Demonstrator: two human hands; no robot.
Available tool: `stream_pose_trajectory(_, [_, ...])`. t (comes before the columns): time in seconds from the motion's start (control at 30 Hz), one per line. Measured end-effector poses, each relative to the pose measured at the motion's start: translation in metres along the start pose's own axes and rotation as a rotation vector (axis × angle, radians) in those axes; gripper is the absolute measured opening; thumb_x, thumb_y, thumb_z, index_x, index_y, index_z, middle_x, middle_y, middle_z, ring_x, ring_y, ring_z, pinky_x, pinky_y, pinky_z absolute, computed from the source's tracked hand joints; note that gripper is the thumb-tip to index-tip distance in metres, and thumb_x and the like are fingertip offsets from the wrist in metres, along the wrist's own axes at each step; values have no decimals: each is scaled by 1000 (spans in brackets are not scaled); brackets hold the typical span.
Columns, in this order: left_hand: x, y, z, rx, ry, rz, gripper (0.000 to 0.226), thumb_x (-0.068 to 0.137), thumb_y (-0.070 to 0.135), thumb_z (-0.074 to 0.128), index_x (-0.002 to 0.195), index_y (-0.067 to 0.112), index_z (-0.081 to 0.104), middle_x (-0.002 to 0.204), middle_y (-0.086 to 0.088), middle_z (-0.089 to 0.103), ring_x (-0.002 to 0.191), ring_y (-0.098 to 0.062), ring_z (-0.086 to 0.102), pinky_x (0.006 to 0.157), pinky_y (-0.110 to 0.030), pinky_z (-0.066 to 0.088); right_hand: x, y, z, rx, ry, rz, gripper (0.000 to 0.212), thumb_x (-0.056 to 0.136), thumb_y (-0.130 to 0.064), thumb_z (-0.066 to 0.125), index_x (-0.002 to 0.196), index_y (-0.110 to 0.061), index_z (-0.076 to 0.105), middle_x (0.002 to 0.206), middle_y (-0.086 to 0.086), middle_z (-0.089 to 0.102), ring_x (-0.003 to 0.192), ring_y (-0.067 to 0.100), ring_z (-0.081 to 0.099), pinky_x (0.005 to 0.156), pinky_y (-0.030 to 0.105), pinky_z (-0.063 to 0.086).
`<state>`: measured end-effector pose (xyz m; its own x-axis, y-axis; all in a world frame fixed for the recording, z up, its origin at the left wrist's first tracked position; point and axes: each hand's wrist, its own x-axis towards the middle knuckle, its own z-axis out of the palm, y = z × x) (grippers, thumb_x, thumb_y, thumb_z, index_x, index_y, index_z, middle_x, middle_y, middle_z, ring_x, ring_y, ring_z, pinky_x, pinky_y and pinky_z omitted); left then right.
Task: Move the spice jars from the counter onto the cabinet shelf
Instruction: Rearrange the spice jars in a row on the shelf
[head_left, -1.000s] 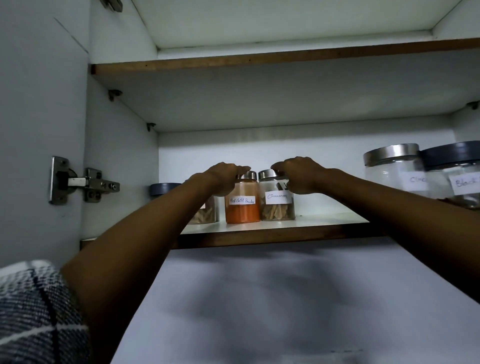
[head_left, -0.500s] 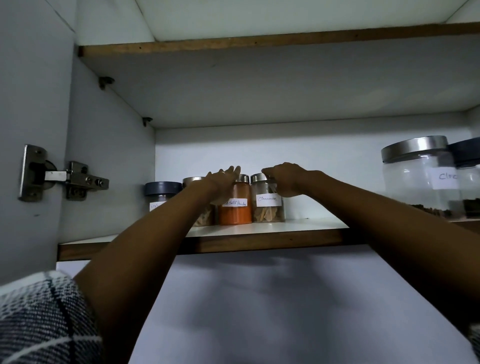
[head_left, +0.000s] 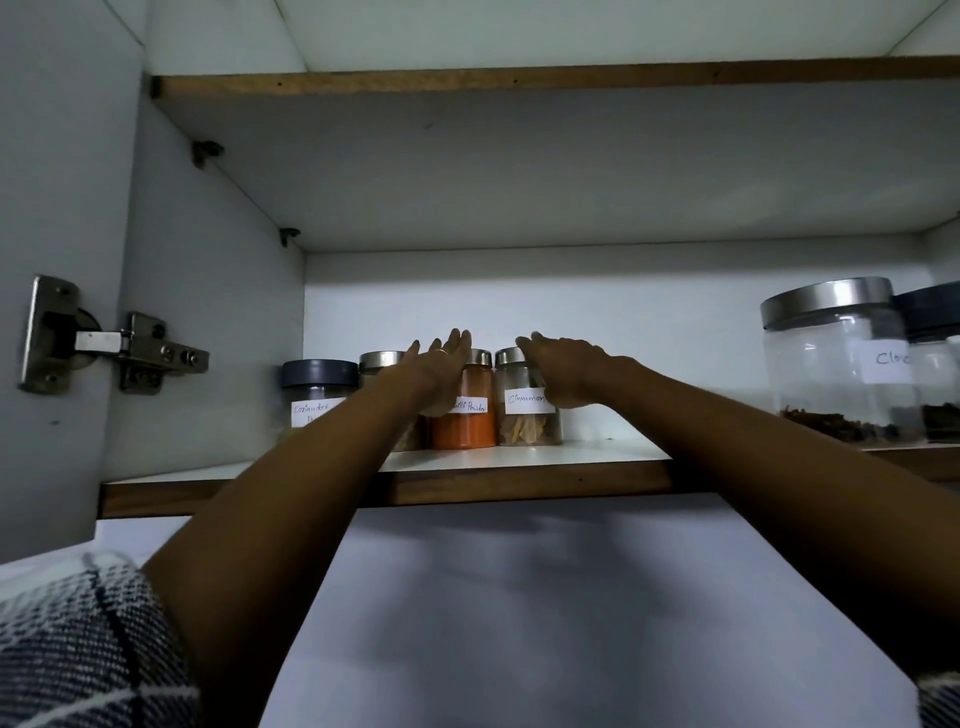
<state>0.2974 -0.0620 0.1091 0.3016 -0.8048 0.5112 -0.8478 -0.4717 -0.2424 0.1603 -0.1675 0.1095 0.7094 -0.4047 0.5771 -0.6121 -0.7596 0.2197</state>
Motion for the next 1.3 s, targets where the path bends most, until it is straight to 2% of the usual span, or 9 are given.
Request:
stream_pose_trajectory(0.13, [-8,3,-1,48,-21,-8,85,91,0,46,147,6,-18,157,-13,-17,148,-28,-2,119,-43,2,-8,-5,4,-58,-12,53,82,87,-3,50,149,-15,-2,160,6,-7,141,31,25,109,61,15])
stream_pose_trajectory(0.33, [-34,-3,-13,38,-83,15,73,98,28,45,150,6,1,159,-14,7,146,-31,14,118,-42,14,-26,-2,-1,-138,-70,-16,81,90,-22,52,150,-17,-2,159,9,-9,146,26,14,111,63,12])
stream_pose_trajectory(0.43, [-54,-7,-31,29,-75,74,48,98,30,44,141,10,37,138,-13,50,122,-26,51,97,-36,41,-44,-4,-15,-265,-80,-140,63,88,-19,50,145,-19,23,159,6,8,141,25,28,108,52,25])
stream_pose_trajectory(0.53, [-74,-2,-57,76,-39,127,35,99,31,41,125,13,55,119,-8,64,101,-20,60,80,-30,44,-65,-7,-43,-378,-41,-274,41,86,-12,45,125,-18,55,139,4,50,120,26,52,93,38,42])
stream_pose_trajectory(0.7, [-100,30,-101,53,117,215,32,98,31,42,119,19,64,122,-3,66,108,-22,61,92,-38,49,-98,9,-105,-498,142,-352,30,85,-7,41,106,-10,63,112,10,65,104,31,60,78,35,51])
stream_pose_trajectory(0.83, [-114,66,-129,-8,236,296,31,98,32,43,119,21,63,122,-4,65,108,-23,60,89,-34,46,-131,42,-153,-571,206,-316,17,86,-7,42,86,-10,59,98,12,65,91,33,61,61,30,39])
stream_pose_trajectory(1.03, [-127,118,-161,-29,335,379,32,98,33,42,118,20,64,121,-3,66,106,-24,60,84,-32,42,-186,99,-195,-621,223,-280,20,88,-5,42,70,-10,51,65,1,40,63,23,44,54,32,33])
stream_pose_trajectory(1.17, [-127,156,-179,-42,402,391,29,97,34,43,113,23,65,117,-1,67,104,-24,60,79,-32,42,-215,142,-202,-597,261,-271,21,90,-8,43,74,-5,57,64,3,47,60,22,48,51,31,38])
stream_pose_trajectory(1.3, [-118,195,-187,-85,402,357,29,96,32,43,113,22,65,117,-1,67,103,-24,60,78,-31,42,-233,180,-192,-412,244,-182,17,89,-12,45,89,-9,62,90,11,64,79,28,58,63,35,45])
